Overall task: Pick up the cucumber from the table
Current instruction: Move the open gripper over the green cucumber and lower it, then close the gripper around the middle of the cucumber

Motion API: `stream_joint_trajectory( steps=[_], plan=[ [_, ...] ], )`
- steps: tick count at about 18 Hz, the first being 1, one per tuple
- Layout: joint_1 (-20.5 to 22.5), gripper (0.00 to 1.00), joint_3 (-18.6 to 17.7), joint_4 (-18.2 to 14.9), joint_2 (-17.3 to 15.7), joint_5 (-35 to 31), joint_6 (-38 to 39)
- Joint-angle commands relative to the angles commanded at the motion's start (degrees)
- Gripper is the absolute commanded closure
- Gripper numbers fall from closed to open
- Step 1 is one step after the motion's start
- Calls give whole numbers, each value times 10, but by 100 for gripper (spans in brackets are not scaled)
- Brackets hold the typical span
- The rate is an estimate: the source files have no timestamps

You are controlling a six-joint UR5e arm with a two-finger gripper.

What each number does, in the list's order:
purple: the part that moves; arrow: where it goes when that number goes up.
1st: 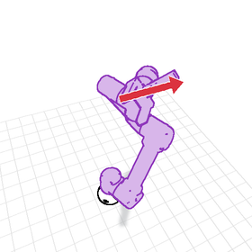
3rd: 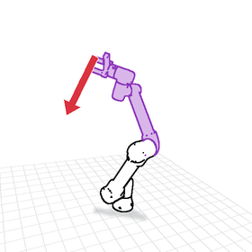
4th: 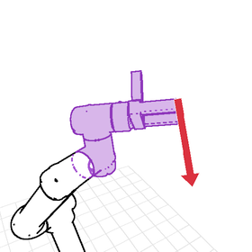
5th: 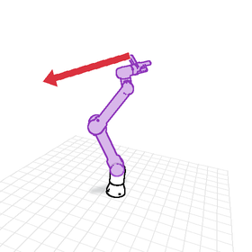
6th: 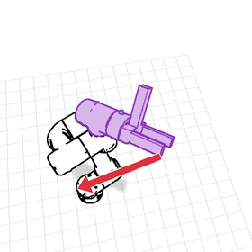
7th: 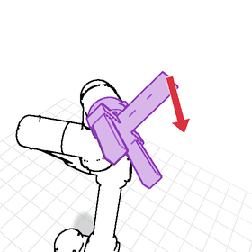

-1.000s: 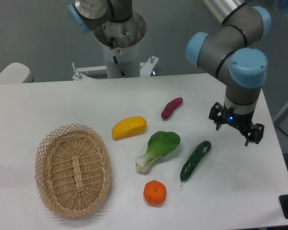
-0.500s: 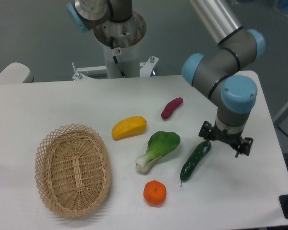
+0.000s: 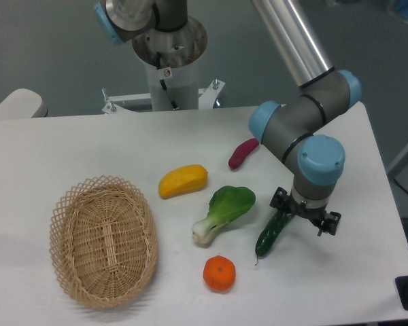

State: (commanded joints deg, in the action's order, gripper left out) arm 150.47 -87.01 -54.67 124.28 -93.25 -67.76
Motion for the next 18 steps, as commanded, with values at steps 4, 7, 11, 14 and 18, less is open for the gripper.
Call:
stream_joint_trajectory(
  steps=[4, 7, 11, 14, 18],
  plan=[
    [-2, 0, -21, 1, -4, 0, 1],
    [-10, 0, -35, 25, -4, -1, 3],
    [-11, 0, -51, 49, -4, -1, 3],
    [-11, 13, -49, 48, -4, -1, 1],
    [-11, 71, -43, 47, -4, -2, -1]
  ],
)
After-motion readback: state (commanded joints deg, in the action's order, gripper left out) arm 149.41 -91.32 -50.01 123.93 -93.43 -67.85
